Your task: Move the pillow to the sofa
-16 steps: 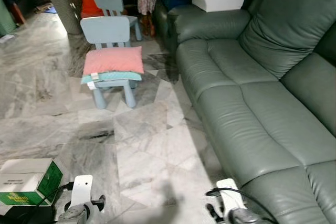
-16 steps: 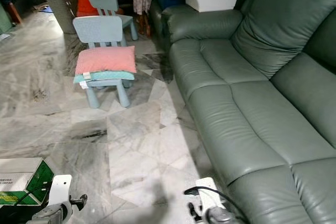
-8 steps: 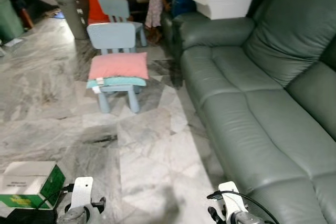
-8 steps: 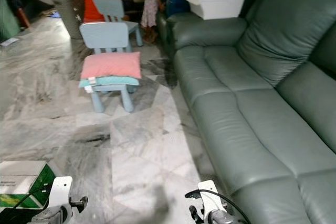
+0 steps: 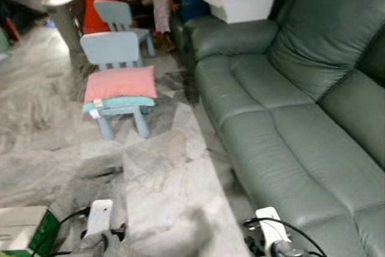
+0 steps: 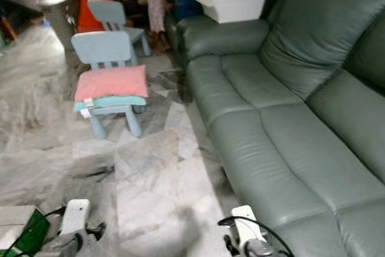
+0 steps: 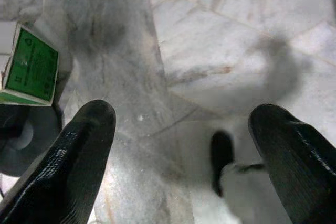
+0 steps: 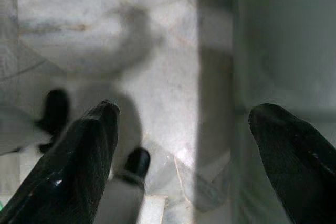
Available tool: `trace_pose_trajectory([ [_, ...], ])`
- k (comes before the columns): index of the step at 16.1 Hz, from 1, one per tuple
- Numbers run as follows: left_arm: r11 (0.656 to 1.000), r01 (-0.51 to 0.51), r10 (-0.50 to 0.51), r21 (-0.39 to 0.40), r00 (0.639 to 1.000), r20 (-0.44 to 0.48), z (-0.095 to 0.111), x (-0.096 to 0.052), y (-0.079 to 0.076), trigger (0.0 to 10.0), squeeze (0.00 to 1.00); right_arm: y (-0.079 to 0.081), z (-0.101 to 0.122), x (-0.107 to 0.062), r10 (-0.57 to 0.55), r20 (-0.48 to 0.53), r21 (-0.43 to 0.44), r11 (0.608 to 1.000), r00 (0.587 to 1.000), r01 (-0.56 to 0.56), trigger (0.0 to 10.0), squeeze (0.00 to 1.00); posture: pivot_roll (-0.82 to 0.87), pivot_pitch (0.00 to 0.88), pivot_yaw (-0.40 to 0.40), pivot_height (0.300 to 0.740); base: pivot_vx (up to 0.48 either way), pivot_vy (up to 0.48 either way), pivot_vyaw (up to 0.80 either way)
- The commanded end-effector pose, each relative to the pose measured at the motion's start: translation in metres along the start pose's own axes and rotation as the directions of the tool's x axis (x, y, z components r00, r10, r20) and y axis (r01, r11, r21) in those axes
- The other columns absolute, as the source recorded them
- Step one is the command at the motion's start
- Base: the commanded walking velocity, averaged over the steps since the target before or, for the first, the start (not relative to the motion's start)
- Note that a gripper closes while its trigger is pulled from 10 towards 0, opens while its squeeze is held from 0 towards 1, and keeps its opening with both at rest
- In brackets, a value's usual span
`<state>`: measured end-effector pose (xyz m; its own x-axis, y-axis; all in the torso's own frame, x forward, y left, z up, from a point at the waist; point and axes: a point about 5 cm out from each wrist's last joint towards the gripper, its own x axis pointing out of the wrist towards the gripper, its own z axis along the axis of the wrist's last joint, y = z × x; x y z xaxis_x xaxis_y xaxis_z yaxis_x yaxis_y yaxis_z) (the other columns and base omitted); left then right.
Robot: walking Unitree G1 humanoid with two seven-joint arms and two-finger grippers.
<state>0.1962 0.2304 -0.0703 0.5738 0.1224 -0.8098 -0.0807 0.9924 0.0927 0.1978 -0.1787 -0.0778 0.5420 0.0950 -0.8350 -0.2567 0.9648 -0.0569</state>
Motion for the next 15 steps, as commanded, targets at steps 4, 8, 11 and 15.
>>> trace_pose_trajectory([
  [4, 1.000, -0.024, 0.024, -0.007, 1.000, -0.008, 0.000, -0.001, 0.009, 10.0, 0.00, 0.009, 0.012, 0.003, 0.029, 0.036, -0.013, 1.000, 0.999, -0.028, 10.0, 0.00, -0.09, 0.000, 0.021, 0.740, 0.142, 0.369, 0.00],
  [8, 0.999, -0.033, 0.033, 0.015, 0.999, -0.015, 0.000, -0.001, 0.010, 10.0, 0.00, 0.011, 0.012, 0.003, 0.031, 0.034, -0.019, 0.999, 0.999, -0.031, 10.0, 0.00, -0.08, 0.000, 0.021, 0.740, 0.000, 0.000, 0.20],
  [11, 0.999, -0.041, 0.041, 0.022, 0.999, -0.018, -0.001, -0.001, 0.010, 10.0, 0.00, 0.014, 0.013, 0.003, 0.032, 0.035, -0.014, 0.999, 0.999, -0.032, 10.0, 0.00, -0.09, 0.000, 0.023, 0.740, 0.000, 0.000, 0.80],
  [15, 0.999, -0.039, 0.040, 0.012, 0.999, -0.021, -0.002, -0.001, 0.009, 10.0, 0.00, 0.020, 0.017, 0.005, 0.038, 0.046, -0.010, 0.999, 0.998, -0.037, 10.0, 0.00, -0.09, 0.000, 0.025, 0.740, 0.000, 0.000, 0.80],
])
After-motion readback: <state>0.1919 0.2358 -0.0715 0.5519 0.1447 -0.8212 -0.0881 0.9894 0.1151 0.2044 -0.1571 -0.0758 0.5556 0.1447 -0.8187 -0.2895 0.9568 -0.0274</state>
